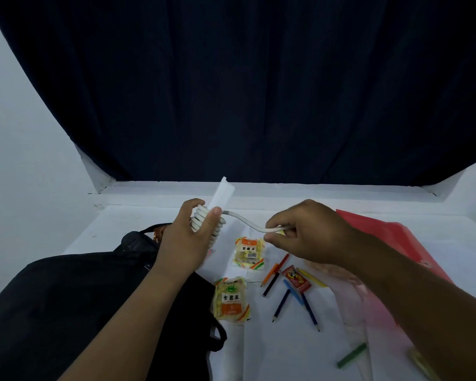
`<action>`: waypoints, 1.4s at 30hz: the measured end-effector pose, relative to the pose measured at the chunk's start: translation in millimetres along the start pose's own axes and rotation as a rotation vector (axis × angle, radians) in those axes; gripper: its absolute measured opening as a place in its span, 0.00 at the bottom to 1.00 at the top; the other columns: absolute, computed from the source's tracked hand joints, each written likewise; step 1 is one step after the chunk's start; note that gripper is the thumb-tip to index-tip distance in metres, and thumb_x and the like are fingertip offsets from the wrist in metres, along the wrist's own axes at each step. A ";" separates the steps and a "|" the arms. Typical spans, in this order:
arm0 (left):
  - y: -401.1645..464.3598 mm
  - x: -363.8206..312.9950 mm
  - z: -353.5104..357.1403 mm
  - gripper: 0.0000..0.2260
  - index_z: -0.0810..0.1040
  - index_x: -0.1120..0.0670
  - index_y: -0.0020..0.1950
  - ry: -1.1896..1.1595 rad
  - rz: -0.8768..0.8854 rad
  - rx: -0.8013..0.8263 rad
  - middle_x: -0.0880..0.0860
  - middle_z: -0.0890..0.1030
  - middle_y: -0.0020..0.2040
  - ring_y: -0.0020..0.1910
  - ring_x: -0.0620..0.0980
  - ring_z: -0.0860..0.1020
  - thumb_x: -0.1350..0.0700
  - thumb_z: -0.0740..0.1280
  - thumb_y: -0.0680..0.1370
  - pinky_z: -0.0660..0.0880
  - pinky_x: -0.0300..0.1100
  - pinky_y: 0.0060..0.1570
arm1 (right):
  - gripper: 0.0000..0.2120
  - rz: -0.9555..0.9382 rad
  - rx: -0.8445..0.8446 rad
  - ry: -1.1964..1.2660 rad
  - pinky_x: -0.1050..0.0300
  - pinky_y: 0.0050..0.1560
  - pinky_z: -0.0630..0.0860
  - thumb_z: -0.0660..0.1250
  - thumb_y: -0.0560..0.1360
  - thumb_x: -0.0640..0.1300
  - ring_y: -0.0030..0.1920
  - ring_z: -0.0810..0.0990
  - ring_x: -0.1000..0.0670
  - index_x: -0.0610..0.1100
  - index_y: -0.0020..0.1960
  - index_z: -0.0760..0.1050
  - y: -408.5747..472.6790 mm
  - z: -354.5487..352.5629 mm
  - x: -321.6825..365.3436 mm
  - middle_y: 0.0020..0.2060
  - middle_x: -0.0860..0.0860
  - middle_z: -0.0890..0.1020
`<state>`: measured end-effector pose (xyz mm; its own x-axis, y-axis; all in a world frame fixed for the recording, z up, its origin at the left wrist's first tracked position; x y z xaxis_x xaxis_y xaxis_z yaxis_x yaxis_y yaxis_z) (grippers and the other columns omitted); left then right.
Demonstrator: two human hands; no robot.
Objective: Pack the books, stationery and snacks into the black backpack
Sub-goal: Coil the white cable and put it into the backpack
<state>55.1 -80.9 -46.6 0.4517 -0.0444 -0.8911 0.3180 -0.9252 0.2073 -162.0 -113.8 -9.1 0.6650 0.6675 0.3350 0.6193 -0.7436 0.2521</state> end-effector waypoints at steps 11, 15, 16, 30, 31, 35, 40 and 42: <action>-4.3 -9.5 20.5 0.24 0.67 0.39 0.68 0.436 0.331 0.279 0.46 0.79 0.48 0.46 0.46 0.77 0.28 0.57 0.77 0.77 0.48 0.46 | 0.07 -0.183 -0.066 -0.075 0.51 0.42 0.76 0.66 0.78 0.50 0.43 0.76 0.56 0.55 0.48 0.83 23.9 -24.6 42.2 0.41 0.59 0.80; -10.3 -21.0 21.1 0.18 0.70 0.38 0.65 0.389 0.423 0.329 0.44 0.79 0.47 0.46 0.43 0.76 0.34 0.62 0.78 0.77 0.47 0.45 | 0.06 -0.200 -0.057 -0.014 0.50 0.42 0.77 0.67 0.76 0.49 0.43 0.77 0.56 0.54 0.47 0.83 32.4 -21.3 48.1 0.41 0.58 0.81; -12.3 -23.6 20.6 0.18 0.71 0.38 0.64 0.370 0.444 0.324 0.43 0.80 0.47 0.47 0.42 0.77 0.34 0.64 0.77 0.76 0.46 0.45 | 0.05 -0.207 -0.058 0.010 0.49 0.41 0.77 0.68 0.75 0.50 0.42 0.77 0.56 0.54 0.46 0.83 34.3 -19.7 50.4 0.40 0.58 0.81; -7.3 -11.1 -7.8 0.16 0.82 0.52 0.48 -0.084 0.090 0.130 0.52 0.84 0.43 0.45 0.54 0.83 0.40 0.67 0.78 0.80 0.57 0.51 | 0.15 0.279 0.028 0.721 0.46 0.48 0.81 0.71 0.75 0.54 0.43 0.85 0.43 0.51 0.58 0.76 10.8 13.0 -7.9 0.48 0.48 0.84; -6.9 -9.3 -8.3 0.17 0.81 0.54 0.47 -0.075 0.079 0.135 0.53 0.84 0.43 0.45 0.56 0.83 0.40 0.67 0.79 0.79 0.57 0.51 | 0.12 0.302 0.126 0.814 0.46 0.44 0.81 0.68 0.78 0.53 0.40 0.85 0.39 0.46 0.56 0.77 5.4 24.2 -7.2 0.43 0.44 0.85; -8.2 -3.2 -3.8 0.14 0.83 0.53 0.45 -0.070 0.044 0.196 0.50 0.86 0.40 0.43 0.51 0.84 0.43 0.67 0.80 0.80 0.51 0.49 | 0.13 0.314 0.121 0.841 0.60 0.28 0.66 0.62 0.83 0.48 0.25 0.68 0.52 0.42 0.48 0.81 0.9 18.9 -6.4 0.25 0.53 0.72; -10.4 -1.3 5.7 0.12 0.85 0.47 0.49 -0.027 0.117 0.382 0.49 0.86 0.45 0.46 0.49 0.84 0.41 0.69 0.74 0.79 0.48 0.50 | 0.05 0.071 -0.251 0.389 0.68 0.45 0.74 0.70 0.78 0.46 0.43 0.81 0.63 0.48 0.46 0.84 24.5 -38.8 3.4 0.38 0.63 0.84; -12.7 -8.1 7.1 0.17 0.85 0.48 0.52 -0.132 0.129 0.406 0.50 0.86 0.51 0.51 0.50 0.84 0.40 0.68 0.72 0.78 0.46 0.53 | 0.03 0.068 -0.276 0.406 0.64 0.44 0.75 0.71 0.77 0.48 0.42 0.82 0.60 0.51 0.45 0.83 32.3 -41.9 1.4 0.39 0.60 0.84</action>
<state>41.5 -71.5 -44.9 0.3470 -0.1922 -0.9179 -0.0986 -0.9808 0.1681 -158.6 -138.5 37.5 0.4498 0.5882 0.6721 0.4100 -0.8045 0.4298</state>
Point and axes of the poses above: each hand's wrist, its own y-axis towards the middle knuckle, its own z-axis out of the palm, x = y × z, the point moved 6 cm from there along y, towards the middle knuckle
